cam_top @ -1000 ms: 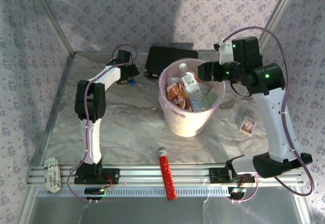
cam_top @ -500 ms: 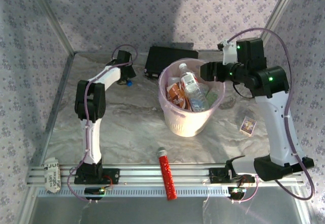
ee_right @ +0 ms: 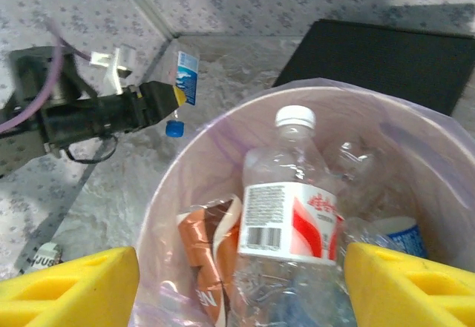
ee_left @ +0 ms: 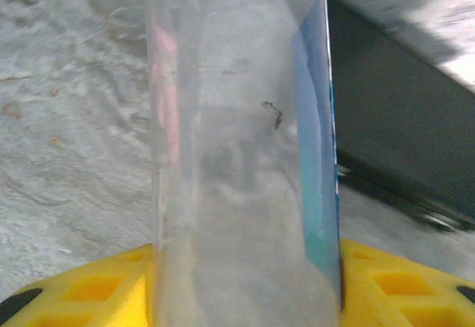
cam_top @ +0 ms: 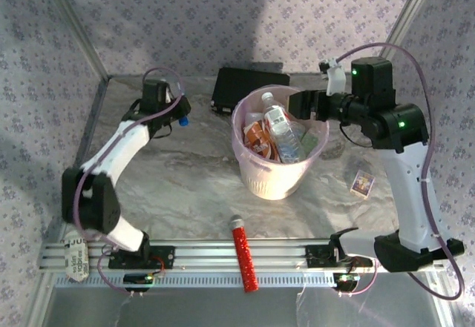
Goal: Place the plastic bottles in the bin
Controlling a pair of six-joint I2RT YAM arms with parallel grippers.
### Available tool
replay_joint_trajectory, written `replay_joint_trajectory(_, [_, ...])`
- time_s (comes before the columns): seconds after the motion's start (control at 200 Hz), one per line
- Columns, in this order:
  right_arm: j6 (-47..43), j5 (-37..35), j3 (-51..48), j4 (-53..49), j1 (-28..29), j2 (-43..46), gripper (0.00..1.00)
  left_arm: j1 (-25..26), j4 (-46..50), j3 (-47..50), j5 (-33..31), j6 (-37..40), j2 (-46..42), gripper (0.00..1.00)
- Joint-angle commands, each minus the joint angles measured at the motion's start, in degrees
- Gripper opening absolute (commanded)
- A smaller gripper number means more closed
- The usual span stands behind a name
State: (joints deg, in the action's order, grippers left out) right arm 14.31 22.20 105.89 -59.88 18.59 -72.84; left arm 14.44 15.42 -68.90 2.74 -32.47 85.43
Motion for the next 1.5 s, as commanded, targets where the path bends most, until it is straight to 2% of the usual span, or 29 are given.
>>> replay_joint_trajectory(0.0, [2.8, 1.4, 0.9, 4.8, 3.8, -1.9, 0.77, 0.7, -4.5, 5.3, 10.6, 1.8, -8.5, 0.51])
replay_joint_trajectory(0.135, [4.4, -1.1, 4.2, 8.4, 10.2, -6.7, 0.81, 2.7, -4.1, 8.9, 15.9, 4.0, -19.2, 0.51])
replay_joint_trajectory(0.34, [8.5, -3.5, 11.6, 12.4, 16.5, -16.0, 0.92, 9.5, -6.9, 11.8, 17.2, 4.4, -30.2, 0.51])
replay_joint_trajectory(0.56, [9.3, -2.9, 19.5, 11.8, 21.7, -25.5, 0.95, 14.8, -7.1, 10.0, 16.3, 5.6, -30.5, 0.5])
replay_joint_trajectory(0.685, [8.5, 0.6, 21.2, 13.7, 22.8, -28.7, 0.96, 16.8, -7.8, 9.2, 16.5, 6.1, -29.5, 0.5])
replay_joint_trajectory(0.78, [8.8, -0.7, 22.0, 13.6, 22.8, -29.8, 0.92, 17.4, -8.4, 9.1, 16.4, 6.1, -29.2, 0.5])
replay_joint_trajectory(0.904, [8.9, -2.8, 22.0, 12.2, 22.3, -30.9, 0.82, 17.9, -8.3, 8.7, 16.2, 6.1, -29.3, 0.49])
replay_joint_trajectory(1.119, [10.0, -2.4, 22.9, 11.2, 21.8, -33.1, 0.82, 19.4, -8.2, 7.8, 16.0, 6.5, -29.3, 0.49])
replay_joint_trajectory(1.214, [9.7, -1.2, 23.7, 11.3, 21.7, -33.8, 0.72, 19.5, -7.6, 7.4, 15.4, 6.8, -29.1, 0.49])
replay_joint_trajectory(1.314, [9.2, 0.1, 23.7, 12.0, 21.2, -33.8, 0.67, 19.6, -7.5, 7.3, 15.4, 6.7, -29.3, 0.52])
replay_joint_trajectory(1.419, [8.9, 0.2, 23.7, 12.1, 20.7, -33.7, 0.63, 19.7, -7.7, 7.4, 15.3, 6.5, -29.3, 0.63])
replay_joint_trajectory(1.494, [8.5, 0.4, 23.8, 12.2, 20.4, -33.4, 0.59, 19.7, -7.6, 7.3, 14.9, 6.4, -29.5, 0.8])
